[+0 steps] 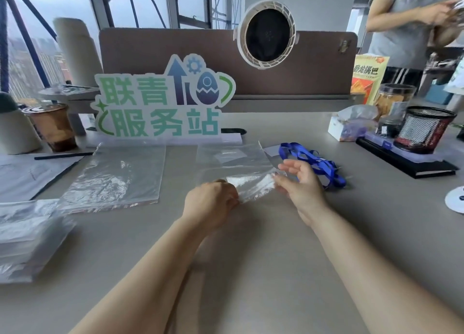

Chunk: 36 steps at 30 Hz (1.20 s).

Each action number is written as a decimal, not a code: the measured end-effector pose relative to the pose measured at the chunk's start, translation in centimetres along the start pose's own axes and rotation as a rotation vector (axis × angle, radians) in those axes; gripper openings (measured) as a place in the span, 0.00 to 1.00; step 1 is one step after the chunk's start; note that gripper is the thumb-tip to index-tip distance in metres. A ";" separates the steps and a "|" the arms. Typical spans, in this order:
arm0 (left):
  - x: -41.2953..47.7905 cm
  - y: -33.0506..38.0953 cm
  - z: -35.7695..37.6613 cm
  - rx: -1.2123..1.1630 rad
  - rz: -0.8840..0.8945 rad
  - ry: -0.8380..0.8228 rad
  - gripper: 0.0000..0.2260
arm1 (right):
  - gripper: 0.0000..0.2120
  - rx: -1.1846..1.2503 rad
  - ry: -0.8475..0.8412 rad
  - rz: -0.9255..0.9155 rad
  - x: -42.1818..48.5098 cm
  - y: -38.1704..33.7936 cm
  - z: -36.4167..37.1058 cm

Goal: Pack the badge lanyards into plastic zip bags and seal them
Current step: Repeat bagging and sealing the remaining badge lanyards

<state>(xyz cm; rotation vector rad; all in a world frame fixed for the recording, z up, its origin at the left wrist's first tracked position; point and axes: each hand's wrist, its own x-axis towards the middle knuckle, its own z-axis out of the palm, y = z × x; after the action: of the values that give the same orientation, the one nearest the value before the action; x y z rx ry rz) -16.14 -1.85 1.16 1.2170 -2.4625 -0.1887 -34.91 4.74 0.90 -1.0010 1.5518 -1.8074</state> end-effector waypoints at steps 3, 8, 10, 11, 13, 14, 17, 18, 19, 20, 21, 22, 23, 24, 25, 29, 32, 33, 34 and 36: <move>-0.2 0.2 0.3 -0.035 -0.055 0.041 0.06 | 0.18 0.324 0.025 0.069 -0.4 -0.9 -0.1; -0.2 0.4 0.4 -0.356 -0.222 0.200 0.03 | 0.13 0.342 0.061 0.143 -0.8 -0.8 0.3; -0.2 0.9 0.5 -0.415 -0.184 0.216 0.02 | 0.10 0.153 -0.046 0.135 -1.3 -0.8 0.7; -0.3 1.2 0.5 -0.436 -0.160 0.215 0.02 | 0.09 0.072 -0.096 0.120 -1.6 -0.9 1.0; -0.4 1.6 0.6 -0.466 -0.121 0.203 0.02 | 0.09 -0.040 -0.141 0.077 -2.0 -1.1 1.4; -0.5 1.7 0.6 -0.469 -0.109 0.192 0.02 | 0.08 -0.076 -0.142 0.057 -2.1 -1.1 1.5; -0.6 2.1 0.5 -0.466 -0.089 0.164 0.02 | 0.03 -0.120 -0.150 0.034 -2.2 -1.2 1.5; -0.7 2.2 0.5 -0.465 -0.084 0.157 0.01 | 0.03 -0.124 -0.159 0.036 -2.2 -1.2 1.5; -0.7 2.4 0.3 -0.473 -0.076 0.153 0.02 | 0.04 -0.133 -0.172 0.037 -2.1 -1.1 1.4; -0.8 2.5 0.2 -0.485 -0.066 0.148 0.03 | 0.05 -0.148 -0.189 0.036 -2.1 -1.0 1.4; -0.9 2.6 0.1 -0.499 -0.055 0.143 0.04 | 0.05 -0.172 -0.211 0.030 -2.2 -1.0 1.4; -0.9 2.7 0.0 -0.504 -0.045 0.141 0.05 | 0.05 -0.195 -0.234 0.020 -2.2 -1.0 1.4; -0.9 2.7 0.0 -0.504 -0.038 0.143 0.04 | 0.04 -0.209 -0.258 0.008 -2.2 -1.0 1.4; -0.8 2.7 0.0 -0.505 -0.038 0.143 0.02 | 0.04 -0.214 -0.278 -0.002 -2.2 -0.9 1.4; -0.8 2.6 -0.1 -0.517 -0.042 0.141 0.02 | 0.04 -0.218 -0.295 -0.007 -2.3 -0.9 1.4; -0.8 2.5 -0.3 -0.682 -0.099 0.105 0.07 | 0.04 -0.274 -0.309 -0.039 -2.3 -0.9 1.6; -0.8 2.9 -0.4 -0.741 -0.127 0.082 0.07 | 0.06 -0.296 -0.274 -0.040 -2.2 -0.8 1.9; -0.7 2.9 -0.4 -0.737 -0.127 0.078 0.07 | 0.07 -0.301 -0.269 -0.042 -2.2 -0.8 1.9; -0.7 3.0 -0.4 -0.731 -0.131 0.077 0.07 | 0.08 -0.308 -0.270 -0.044 -2.2 -0.8 1.9; -0.7 3.0 -0.4 -0.701 -0.150 0.092 0.07 | 0.08 -0.338 -0.285 -0.051 -2.2 -0.8 1.8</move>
<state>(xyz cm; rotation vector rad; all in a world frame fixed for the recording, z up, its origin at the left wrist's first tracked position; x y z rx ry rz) -17.80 0.55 2.14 1.0469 -1.9490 -0.9220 -32.12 5.62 1.34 -1.3987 1.6900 -1.3832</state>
